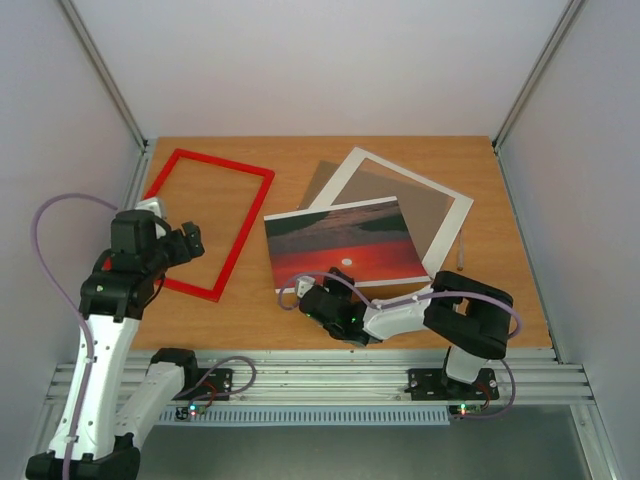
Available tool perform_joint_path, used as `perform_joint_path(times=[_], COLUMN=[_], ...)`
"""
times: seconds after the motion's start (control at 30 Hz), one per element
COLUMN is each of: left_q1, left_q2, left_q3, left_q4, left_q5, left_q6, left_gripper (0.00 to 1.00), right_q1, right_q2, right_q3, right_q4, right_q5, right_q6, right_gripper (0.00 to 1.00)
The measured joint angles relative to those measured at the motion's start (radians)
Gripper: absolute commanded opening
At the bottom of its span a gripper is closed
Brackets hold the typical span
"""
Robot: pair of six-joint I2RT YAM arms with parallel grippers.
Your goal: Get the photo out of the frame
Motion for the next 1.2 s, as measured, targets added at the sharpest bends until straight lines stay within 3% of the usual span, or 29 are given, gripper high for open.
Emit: perform_joint_path(times=[0.3, 0.5, 0.67, 0.93, 1.03, 1.2], left_q1=[0.000, 0.000, 0.000, 0.000, 0.000, 0.000], left_q2=[-0.016, -0.022, -0.036, -0.046, -0.055, -0.064], left_q3=[-0.006, -0.013, -0.017, -0.020, -0.024, -0.027], left_q4=[0.000, 0.001, 0.000, 0.001, 0.000, 0.000], left_q5=[-0.003, -0.003, -0.003, 0.000, 0.001, 0.010], left_q6=[0.003, 0.003, 0.003, 0.004, 0.004, 0.006], left_gripper=[0.95, 0.95, 0.95, 0.96, 0.96, 0.99], right_q1=[0.005, 0.005, 0.005, 0.005, 0.005, 0.005], right_q2=[-0.075, -0.075, 0.022, 0.072, 0.030, -0.080], right_q3=[0.111, 0.187, 0.278, 0.352, 0.353, 0.373], right_q4=[-0.394, -0.509, -0.554, -0.654, -0.706, -0.798], right_q5=[-0.109, -0.131, -0.126, -0.158, -0.204, -0.324], right_q6=[0.264, 0.342, 0.386, 0.464, 0.499, 0.540], right_gripper=[0.34, 0.37, 0.40, 0.63, 0.79, 0.91])
